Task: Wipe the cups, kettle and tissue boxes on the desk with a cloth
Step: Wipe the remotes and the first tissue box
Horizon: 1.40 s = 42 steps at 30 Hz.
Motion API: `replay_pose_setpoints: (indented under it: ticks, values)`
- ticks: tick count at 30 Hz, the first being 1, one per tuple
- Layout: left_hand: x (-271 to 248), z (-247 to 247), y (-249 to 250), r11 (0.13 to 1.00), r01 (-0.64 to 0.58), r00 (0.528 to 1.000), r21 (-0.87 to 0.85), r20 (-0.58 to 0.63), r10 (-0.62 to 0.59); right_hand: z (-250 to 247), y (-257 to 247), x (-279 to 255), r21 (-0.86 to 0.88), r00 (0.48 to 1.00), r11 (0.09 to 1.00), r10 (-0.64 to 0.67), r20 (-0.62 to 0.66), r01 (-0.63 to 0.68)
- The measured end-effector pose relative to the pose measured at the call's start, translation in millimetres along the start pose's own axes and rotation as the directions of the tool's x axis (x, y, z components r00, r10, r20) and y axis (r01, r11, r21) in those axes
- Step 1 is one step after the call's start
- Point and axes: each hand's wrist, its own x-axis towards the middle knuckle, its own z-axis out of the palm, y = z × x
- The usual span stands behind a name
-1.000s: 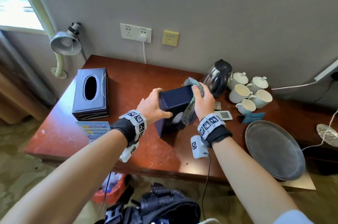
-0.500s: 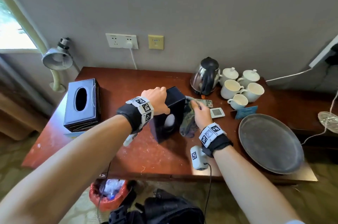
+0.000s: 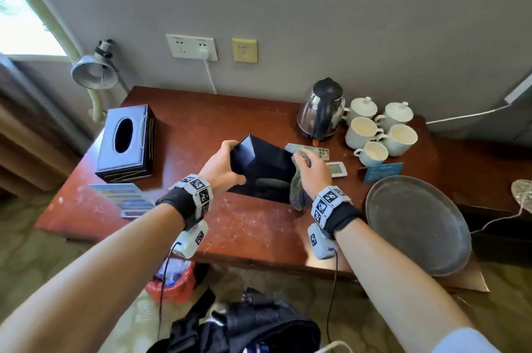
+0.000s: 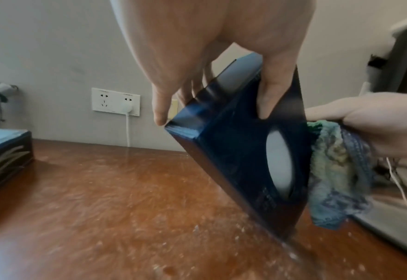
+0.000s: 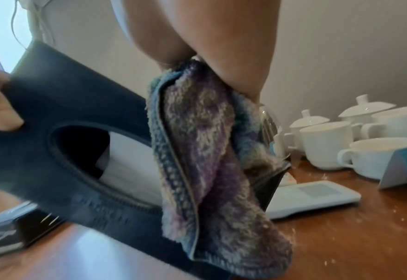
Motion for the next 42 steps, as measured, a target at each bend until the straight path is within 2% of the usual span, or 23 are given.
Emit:
replay_pose_setpoints:
  ticks: [2,5,10,12,15,17,20,23,25,29,32,35,37,39,42]
  values:
    - [-6,-2,-8,0.999,0.019,1.000,0.030,0.007,-0.019,16,10,-3,-0.067,1.000,0.998,0.004,0.008,-0.004]
    - [-13,-6,-20,0.997,0.068,0.998,0.048,-0.003,-0.067,33,17,-3,-0.111,0.998,0.991,-0.068,0.020,0.070]
    - [-22,-6,-48,0.988,0.141,0.990,0.056,0.008,-0.141,36,28,4,-0.254,0.989,0.956,-0.145,0.024,0.146]
    - [-23,-4,-57,0.987,0.148,0.989,0.057,-0.002,-0.149,34,29,6,-0.260,0.980,0.946,-0.199,-0.003,0.191]
    - [-19,-2,-64,0.980,0.182,0.983,0.080,-0.014,-0.181,43,23,5,-0.249,0.976,0.949,-0.212,-0.048,0.194]
    - [-18,0,-69,0.967,0.219,0.976,0.126,-0.019,-0.219,60,13,-7,-0.253,0.957,0.932,-0.283,-0.061,0.260]
    - [-22,6,-83,0.960,0.227,0.974,0.161,-0.035,-0.225,94,0,-31,-0.259,0.907,0.870,-0.412,0.088,0.420]
    - [-29,8,-95,0.954,0.259,0.966,0.149,-0.022,-0.259,101,2,-31,-0.284,0.864,0.816,-0.469,0.185,0.504]
    - [-33,9,-100,0.955,0.262,0.964,0.139,-0.006,-0.264,87,14,-17,-0.330,0.874,0.809,-0.444,0.199,0.486]
    - [-31,7,-103,0.960,0.256,0.966,0.111,0.016,-0.260,51,39,5,-0.390,0.945,0.865,-0.326,0.039,0.315]
    - [-24,3,-99,0.965,0.242,0.970,0.099,0.012,-0.244,49,42,6,-0.307,0.971,0.924,-0.240,-0.008,0.226]
    - [-18,3,-93,0.979,0.192,0.981,0.071,-0.032,-0.190,57,38,2,-0.219,0.969,0.947,-0.246,-0.022,0.236]
    - [-12,5,-86,0.972,0.135,0.991,0.192,-0.023,-0.133,62,36,0,-0.201,0.964,0.945,-0.266,-0.021,0.257]
    - [-8,8,-73,0.935,0.075,0.995,0.347,0.032,-0.092,62,34,0,-0.179,0.968,0.953,-0.250,-0.022,0.243]
    - [-1,17,-52,0.872,-0.028,0.991,0.489,0.129,-0.040,57,34,-2,-0.133,0.981,0.972,-0.193,0.002,0.192]
